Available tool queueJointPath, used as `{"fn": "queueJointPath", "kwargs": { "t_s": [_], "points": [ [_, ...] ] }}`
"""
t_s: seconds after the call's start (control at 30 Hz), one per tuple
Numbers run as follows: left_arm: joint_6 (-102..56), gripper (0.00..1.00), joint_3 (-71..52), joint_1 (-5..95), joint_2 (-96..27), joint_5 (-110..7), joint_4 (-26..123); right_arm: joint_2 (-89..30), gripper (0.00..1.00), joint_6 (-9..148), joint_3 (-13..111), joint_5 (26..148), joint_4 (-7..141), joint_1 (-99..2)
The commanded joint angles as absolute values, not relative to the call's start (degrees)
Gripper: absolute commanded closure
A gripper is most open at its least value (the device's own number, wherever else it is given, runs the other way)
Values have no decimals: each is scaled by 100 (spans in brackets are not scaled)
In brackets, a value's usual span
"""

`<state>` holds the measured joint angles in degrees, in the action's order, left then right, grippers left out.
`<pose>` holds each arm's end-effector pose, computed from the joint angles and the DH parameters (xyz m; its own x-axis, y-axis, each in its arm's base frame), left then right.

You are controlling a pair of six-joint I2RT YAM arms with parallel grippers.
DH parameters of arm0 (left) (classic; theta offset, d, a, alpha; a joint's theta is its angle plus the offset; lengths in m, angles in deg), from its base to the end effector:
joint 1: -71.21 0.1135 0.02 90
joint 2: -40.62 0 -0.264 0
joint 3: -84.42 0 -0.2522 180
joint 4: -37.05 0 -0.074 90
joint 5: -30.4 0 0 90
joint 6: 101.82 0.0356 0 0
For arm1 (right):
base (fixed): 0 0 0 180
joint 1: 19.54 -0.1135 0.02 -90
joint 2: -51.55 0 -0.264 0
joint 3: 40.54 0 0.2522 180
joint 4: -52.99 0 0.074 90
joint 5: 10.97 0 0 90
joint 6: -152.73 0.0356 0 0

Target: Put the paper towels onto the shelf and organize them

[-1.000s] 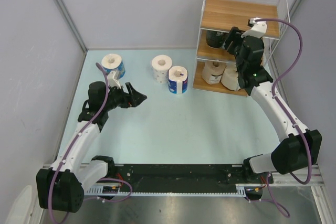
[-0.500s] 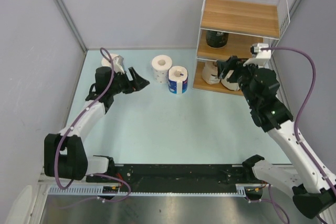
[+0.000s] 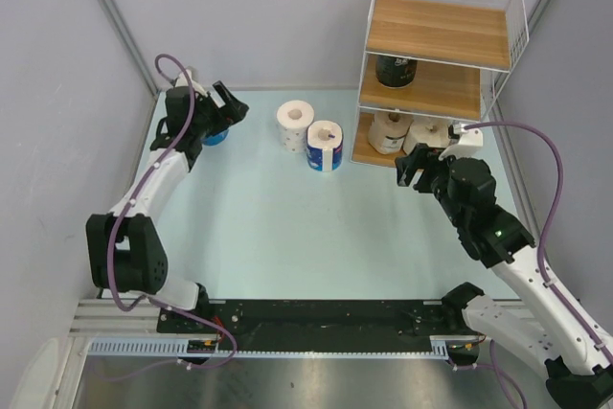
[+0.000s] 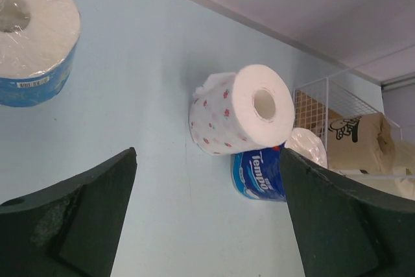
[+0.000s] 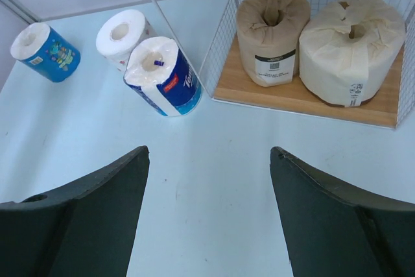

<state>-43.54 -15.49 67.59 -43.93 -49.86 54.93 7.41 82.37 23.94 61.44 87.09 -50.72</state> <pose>0.3462 -0.0279 0.3152 -0.4375 -0.4915 -0.7530 -0.0137 0.8409 -0.5410 0.1526 0.0798 0.3593 -0.2731 0.2092 -0.9390 -0.1599 0.9526 0.2588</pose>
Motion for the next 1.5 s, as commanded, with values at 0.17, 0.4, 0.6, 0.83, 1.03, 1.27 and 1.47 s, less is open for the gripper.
{"fn": "queueJointPath", "kwargs": {
  "t_s": [0.17,0.4,0.6,0.83,1.03,1.27,1.47],
  "points": [
    [-3838,4,-238,6147,-5640,-5239,5748,813,19,8110,2438,5934,8661,-5092],
    [-3731,4,624,5689,-6633,-5459,6074,909,18,8233,2420,5820,8907,-5092],
    [-3380,4,1177,5381,-7222,-5792,6390,1094,17,8216,2341,5688,9109,-5083],
    [-3361,4,1574,5249,-7645,-6206,6628,1191,17,8259,2306,5635,9145,-5074],
    [-3449,4,1749,5249,-7882,-6338,6680,1182,17,8286,2297,5626,9197,-5065],
    [-3467,4,1864,5249,-8049,-6531,6777,1156,16,8295,2297,5635,9189,-5065],
    [-3476,21,1882,5249,-8146,-6435,6847,1147,16,8338,2288,5635,9250,-5065]
  ]
}}
